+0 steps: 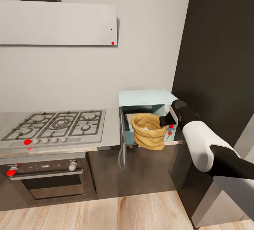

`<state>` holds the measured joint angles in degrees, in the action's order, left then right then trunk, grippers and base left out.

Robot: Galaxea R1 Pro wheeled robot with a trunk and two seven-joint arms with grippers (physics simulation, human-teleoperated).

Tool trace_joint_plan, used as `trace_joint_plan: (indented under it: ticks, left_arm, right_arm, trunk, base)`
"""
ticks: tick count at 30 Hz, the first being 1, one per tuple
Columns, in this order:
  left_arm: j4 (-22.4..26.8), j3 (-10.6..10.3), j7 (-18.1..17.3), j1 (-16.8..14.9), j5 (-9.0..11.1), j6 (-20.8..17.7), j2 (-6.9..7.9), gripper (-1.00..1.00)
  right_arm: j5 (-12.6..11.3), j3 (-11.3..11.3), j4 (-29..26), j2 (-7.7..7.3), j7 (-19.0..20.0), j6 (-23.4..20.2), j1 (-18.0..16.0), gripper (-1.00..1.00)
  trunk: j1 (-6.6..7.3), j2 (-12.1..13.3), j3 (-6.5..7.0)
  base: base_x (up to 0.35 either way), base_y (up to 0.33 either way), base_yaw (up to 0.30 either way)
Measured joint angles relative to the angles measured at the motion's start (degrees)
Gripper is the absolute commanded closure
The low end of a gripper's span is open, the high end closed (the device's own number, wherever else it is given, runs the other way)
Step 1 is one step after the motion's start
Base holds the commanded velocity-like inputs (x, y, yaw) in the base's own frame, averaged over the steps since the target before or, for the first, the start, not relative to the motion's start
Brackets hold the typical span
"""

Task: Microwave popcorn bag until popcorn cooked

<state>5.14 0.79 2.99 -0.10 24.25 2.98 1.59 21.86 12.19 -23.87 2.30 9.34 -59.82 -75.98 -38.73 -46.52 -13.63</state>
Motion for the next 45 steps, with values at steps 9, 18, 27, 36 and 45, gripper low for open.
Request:
trace_joint_plan:
  ticks: [9, 18, 27, 36, 45]
  left_arm:
    - [-0.1, -0.1, 0.0, 0.0, -0.1, 0.0, 0.0, -1.0]
    - [-0.1, 0.0, 0.0, 0.0, -0.1, 0.0, 0.0, -1.0]
    - [-0.1, 0.0, 0.0, 0.0, -0.1, 0.0, 0.0, -1.0]
    - [0.0, 0.0, 0.0, 0.0, 0.0, 0.0, 0.0, -1.0]
    - [0.0, 0.0, 0.0, 0.0, 0.0, 0.0, 0.0, -1.0]
  right_arm:
    - [0.0, 0.4, -2.6, -0.09, 0.2, 0.0, 0.0, 1.0]
    - [0.0, 0.3, -2.8, -0.01, 0.2, 0.0, -0.1, 1.0]
    - [0.0, 0.1, -2.8, 0.26, 0.1, 0.0, 0.0, 1.0]
    - [0.0, 0.1, -2.8, 0.35, 0.1, 0.0, 0.0, 1.0]
    - [0.0, 0.2, -2.8, 0.27, 0.2, 0.0, 0.0, 1.0]
  trunk:
    - [0.03, 0.0, 0.0]
    - [0.02, 0.0, 0.0]
    - [0.01, 0.0, 0.0]
    - [0.01, 0.0, 0.0]
    - [0.03, 0.0, 0.0]
  base:
    - [0.163, 0.0, 0.0]
    - [0.251, 0.0, 0.0]
    - [0.166, 0.0, 0.0]
    - [0.063, 0.0, 0.0]
    - [0.257, 0.0, 0.0]
